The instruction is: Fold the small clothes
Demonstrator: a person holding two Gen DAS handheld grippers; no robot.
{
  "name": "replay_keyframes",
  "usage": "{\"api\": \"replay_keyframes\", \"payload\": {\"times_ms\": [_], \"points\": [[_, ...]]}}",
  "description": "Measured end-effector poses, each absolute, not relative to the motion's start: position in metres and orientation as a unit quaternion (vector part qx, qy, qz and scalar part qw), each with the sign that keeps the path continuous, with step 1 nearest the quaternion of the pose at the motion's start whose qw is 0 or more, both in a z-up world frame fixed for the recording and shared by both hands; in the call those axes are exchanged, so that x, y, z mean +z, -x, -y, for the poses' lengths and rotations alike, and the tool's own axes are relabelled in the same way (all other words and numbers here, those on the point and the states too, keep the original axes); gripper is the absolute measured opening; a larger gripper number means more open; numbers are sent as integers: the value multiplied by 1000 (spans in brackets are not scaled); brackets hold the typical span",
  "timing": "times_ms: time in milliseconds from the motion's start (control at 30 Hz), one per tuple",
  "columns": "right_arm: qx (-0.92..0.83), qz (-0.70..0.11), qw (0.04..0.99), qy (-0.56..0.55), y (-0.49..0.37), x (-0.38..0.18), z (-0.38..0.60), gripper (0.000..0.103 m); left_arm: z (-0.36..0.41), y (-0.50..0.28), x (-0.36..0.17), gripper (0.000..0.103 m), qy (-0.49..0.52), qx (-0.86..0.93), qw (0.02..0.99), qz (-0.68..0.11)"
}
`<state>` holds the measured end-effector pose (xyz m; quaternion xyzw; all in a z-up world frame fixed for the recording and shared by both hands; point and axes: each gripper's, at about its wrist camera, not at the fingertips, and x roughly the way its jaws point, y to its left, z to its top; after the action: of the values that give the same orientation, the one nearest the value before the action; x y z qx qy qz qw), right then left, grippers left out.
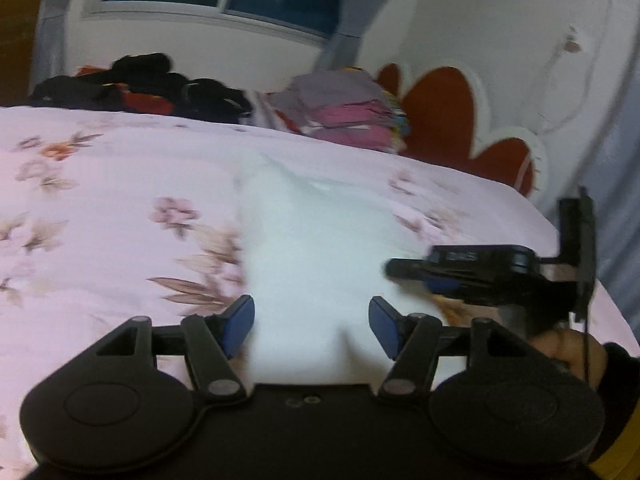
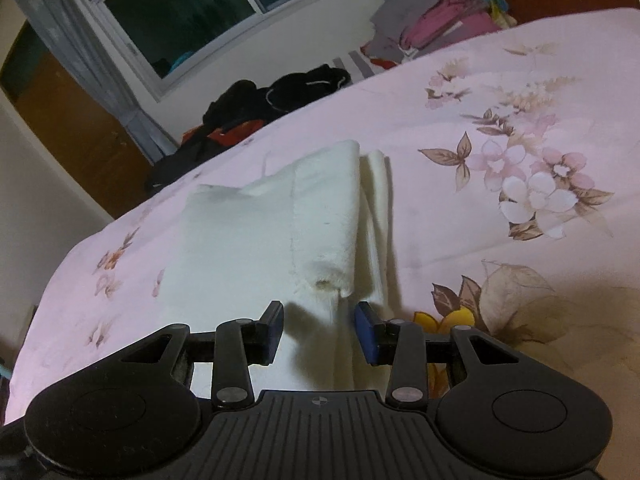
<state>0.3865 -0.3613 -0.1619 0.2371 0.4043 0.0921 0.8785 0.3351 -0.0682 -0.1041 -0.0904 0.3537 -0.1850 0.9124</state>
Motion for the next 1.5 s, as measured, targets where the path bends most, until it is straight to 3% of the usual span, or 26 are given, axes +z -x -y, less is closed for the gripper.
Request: {"api": "replay_keyframes", "payload": {"times_ms": [233, 267, 300, 533, 800, 967, 1033, 1100, 1400, 1500], "points": [[93, -401, 888, -204, -398, -158, 349, 38, 58, -350, -105, 62, 102, -150, 917, -355], [93, -401, 890, -197, -399, -158, 348, 19, 59, -353, -105, 62, 100, -146, 919, -353], [95, -402, 890, -192, -400, -156, 347, 13, 59, -353, -104, 62, 100, -147, 919, -353], [76, -376, 913, -139, -386, -138, 352, 8, 75, -374, -109, 62, 108, -160, 914, -357], [79, -394, 907, -127, -386, -152, 353, 9, 93, -386, -148, 63, 86, -152, 892, -417], [71, -379, 914, -125, -372, -131, 365, 11, 81, -387, -131, 61, 113, -158, 895, -403], [69, -364, 920, -129, -373, -121, 368, 21, 81, -393, -122, 62, 115, -163, 898, -393], [66, -353, 925, -123, -379, -114, 365, 44, 83, -404, -119, 62, 116, -159, 899, -392], [58, -345, 931, -105, -434, -119, 350, 43, 87, -468, -121, 54, 132, -104, 911, -378], [57, -351, 929, -100, -453, -129, 343, 32, 88, -484, -125, 53, 132, -98, 912, -375]]}}
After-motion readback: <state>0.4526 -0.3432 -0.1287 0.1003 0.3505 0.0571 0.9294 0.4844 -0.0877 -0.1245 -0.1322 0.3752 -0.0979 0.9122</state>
